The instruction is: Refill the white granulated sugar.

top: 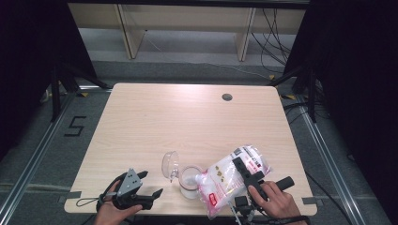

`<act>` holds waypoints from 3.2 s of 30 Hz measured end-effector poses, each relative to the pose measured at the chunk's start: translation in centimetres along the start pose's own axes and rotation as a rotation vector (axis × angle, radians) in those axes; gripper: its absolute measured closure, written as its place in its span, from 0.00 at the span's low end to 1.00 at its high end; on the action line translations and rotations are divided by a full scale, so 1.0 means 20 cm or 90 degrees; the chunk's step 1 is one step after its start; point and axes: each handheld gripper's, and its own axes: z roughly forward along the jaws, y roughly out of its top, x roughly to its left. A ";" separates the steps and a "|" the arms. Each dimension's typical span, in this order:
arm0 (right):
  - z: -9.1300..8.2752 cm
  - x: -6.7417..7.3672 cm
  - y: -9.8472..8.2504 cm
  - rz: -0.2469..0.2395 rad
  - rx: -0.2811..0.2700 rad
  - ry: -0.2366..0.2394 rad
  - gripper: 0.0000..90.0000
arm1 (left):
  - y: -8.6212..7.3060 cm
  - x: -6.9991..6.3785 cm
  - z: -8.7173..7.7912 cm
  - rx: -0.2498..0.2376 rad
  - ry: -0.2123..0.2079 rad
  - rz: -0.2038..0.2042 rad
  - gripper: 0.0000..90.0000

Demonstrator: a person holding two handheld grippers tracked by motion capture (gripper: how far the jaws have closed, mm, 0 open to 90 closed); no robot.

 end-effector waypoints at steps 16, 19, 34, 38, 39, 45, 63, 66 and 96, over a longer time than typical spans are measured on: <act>0.00 -0.01 0.00 -0.011 -0.005 -0.003 0.57 | 0.00 0.00 0.00 0.000 0.001 0.000 0.21; 0.00 -0.01 0.00 -0.011 -0.004 -0.002 0.57 | 0.00 0.00 0.00 -0.001 0.001 0.000 0.20; 0.00 -0.02 0.00 -0.028 -0.007 -0.003 0.57 | 0.00 0.00 0.00 0.000 0.001 0.000 0.20; 0.00 -0.02 0.00 -0.027 -0.006 -0.001 0.57 | 0.00 0.00 0.00 0.000 0.000 0.000 0.20; 0.00 -0.02 0.00 -0.029 -0.007 -0.002 0.57 | 0.00 0.00 0.00 -0.001 0.000 -0.001 0.20; 0.00 -0.02 0.00 -0.027 -0.007 -0.001 0.57 | 0.00 0.00 0.00 0.000 0.000 -0.002 0.20; 0.00 -0.02 0.00 -0.028 -0.008 -0.002 0.58 | 0.00 0.00 0.00 0.000 0.000 -0.002 0.20; 0.00 -0.02 0.00 -0.028 -0.007 -0.002 0.58 | 0.00 0.00 0.00 0.000 0.000 -0.002 0.20; 0.00 -0.02 0.00 -0.026 -0.008 0.002 0.58 | 0.00 0.00 0.00 0.000 0.001 0.000 0.21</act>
